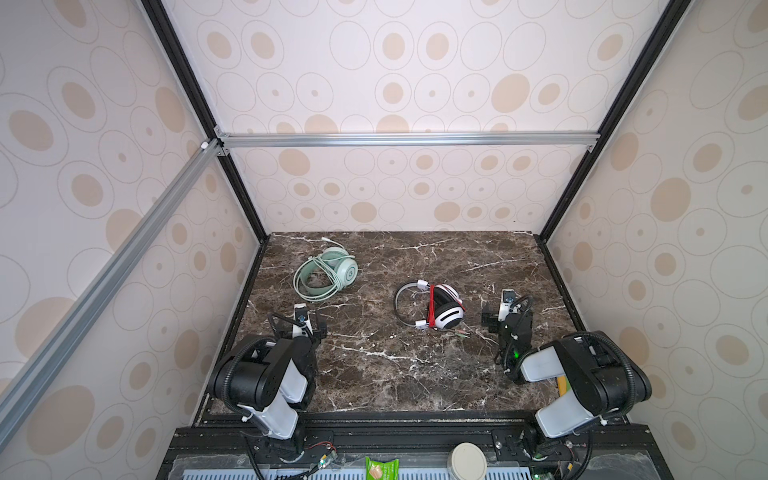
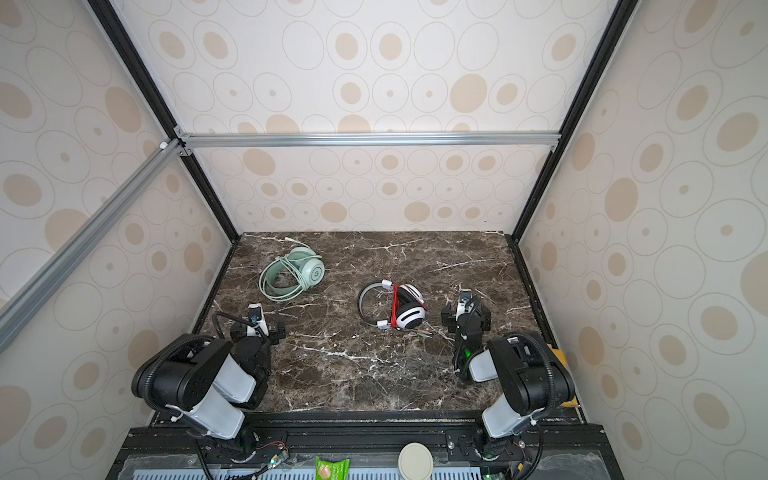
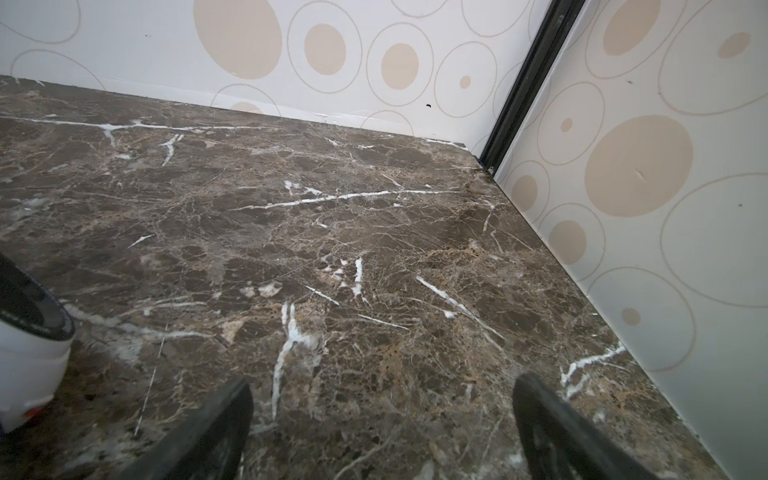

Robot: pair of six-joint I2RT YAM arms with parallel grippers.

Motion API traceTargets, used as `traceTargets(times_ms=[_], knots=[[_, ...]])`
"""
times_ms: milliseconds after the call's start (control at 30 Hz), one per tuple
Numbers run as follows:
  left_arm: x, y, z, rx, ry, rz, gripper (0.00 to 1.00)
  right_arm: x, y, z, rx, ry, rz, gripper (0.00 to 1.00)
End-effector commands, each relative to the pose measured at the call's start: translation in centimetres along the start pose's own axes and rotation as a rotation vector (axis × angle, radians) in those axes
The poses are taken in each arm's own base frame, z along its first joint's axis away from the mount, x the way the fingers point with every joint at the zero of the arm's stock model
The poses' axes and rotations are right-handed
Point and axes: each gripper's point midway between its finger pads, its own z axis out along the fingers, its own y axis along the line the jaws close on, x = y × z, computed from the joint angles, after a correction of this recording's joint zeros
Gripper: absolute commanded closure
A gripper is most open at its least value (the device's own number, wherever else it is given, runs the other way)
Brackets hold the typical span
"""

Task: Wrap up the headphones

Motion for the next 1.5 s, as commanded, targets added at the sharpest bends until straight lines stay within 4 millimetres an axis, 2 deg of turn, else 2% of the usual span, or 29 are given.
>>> traceTargets(times_ms=[0, 100, 467, 500, 567, 633, 767, 1467], knots=[[-1.7, -0.4, 3.1, 0.068, -0.005, -0.092, 0.02, -0.5, -0.2, 1.8, -0.025, 0.064, 0.039, 0.0], [-1.8, -0.2, 3.0, 0.066, -0.011, -0.093, 0.02, 0.1, -0.5, 2.8, -0.112, 0.144, 0.102, 0.0], [-1.9, -0.8, 3.0, 0.1, -0.014, -0.08, 0.02, 0.0, -0.1, 2.7, -0.134, 0.133, 0.093, 0.0], [-2.0, -2.0, 2.9, 0.168, -0.018, -0.053, 0.02, -0.2, 1.4, 2.4, -0.226, 0.125, 0.065, 0.0], [-2.3, -2.8, 2.2, 0.224, -0.044, -0.04, 0.02, -0.7, 3.4, 1.0, -0.362, 0.064, 0.022, 0.0], [-2.2, -3.0, 2.2, 0.235, -0.038, -0.04, 0.02, -0.6, 3.7, 0.3, -0.388, 0.038, 0.01, 0.0], [-2.0, -2.7, 3.1, 0.255, -0.017, -0.068, 0.02, -0.4, 2.9, 1.9, -0.396, 0.116, 0.078, 0.0], [-2.1, -2.6, 3.0, 0.253, -0.02, -0.066, 0.02, -0.4, 3.0, 1.6, -0.402, 0.106, 0.074, 0.0]])
